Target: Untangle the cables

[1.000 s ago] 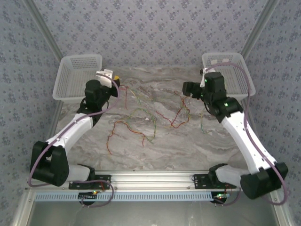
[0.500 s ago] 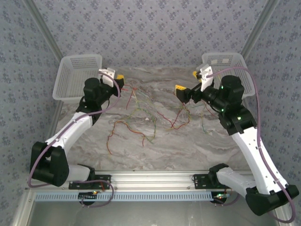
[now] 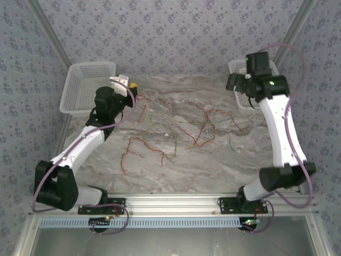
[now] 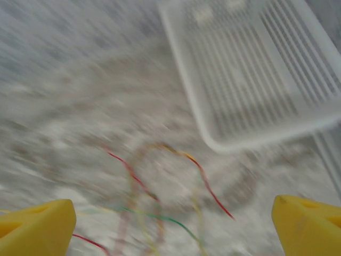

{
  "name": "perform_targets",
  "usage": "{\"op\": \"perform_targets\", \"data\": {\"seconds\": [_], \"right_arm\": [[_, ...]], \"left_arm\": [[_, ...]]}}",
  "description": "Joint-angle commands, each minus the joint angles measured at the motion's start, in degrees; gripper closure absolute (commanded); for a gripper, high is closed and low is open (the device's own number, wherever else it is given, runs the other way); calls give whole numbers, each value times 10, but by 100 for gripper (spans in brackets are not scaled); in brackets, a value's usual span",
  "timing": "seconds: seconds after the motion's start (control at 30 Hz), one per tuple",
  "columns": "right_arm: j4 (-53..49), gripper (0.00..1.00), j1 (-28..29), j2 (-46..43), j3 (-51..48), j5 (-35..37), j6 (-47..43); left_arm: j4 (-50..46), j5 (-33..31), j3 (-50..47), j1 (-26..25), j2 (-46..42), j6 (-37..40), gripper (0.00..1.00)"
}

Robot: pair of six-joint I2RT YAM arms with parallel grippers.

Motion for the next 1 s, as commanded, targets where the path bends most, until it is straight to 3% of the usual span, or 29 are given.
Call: {"op": "perform_targets", "data": {"seconds": [0.0, 0.07, 0.2, 0.27, 0.37, 0.43, 0.5, 0.6, 0.63, 0.7, 0.77, 0.97], "right_arm": [[-165, 7, 14, 100, -5, 109, -18], [-204, 12, 31, 165, 0, 106, -27], [-217, 4, 89, 207, 44, 196, -29], [-196, 0, 137, 203, 70, 175, -117], [-181, 0, 199, 193, 146, 50, -208], [-146, 0, 222, 170, 183, 4, -214], [-91, 0, 206, 143, 214, -131, -188], [72, 0, 183, 109, 151, -344, -152], [80, 0, 190, 119, 152, -359, -162], [28, 0, 214, 185, 200, -305, -221], [25, 9, 225, 220, 192, -304, -301], [278, 7, 193, 160, -56, -459, -367]], "left_arm": [[-37, -16, 42, -5, 13, 9, 100], [-43, -9, 46, -8, 20, 9, 100], [-47, -7, 49, -19, 25, 20, 100], [-62, -7, 57, -29, 29, 36, 100], [-74, -5, 63, -40, 36, 53, 100], [-66, -4, 62, -42, 40, 51, 100], [-56, 1, 61, -42, 43, 42, 100], [-27, 34, 54, -44, 42, 29, 100], [-14, 44, 50, -45, 42, 23, 100], [10, 64, 44, -45, 36, 16, 100], [23, 66, 42, -45, 31, 9, 100], [41, 88, 44, -41, 14, -29, 100]]}}
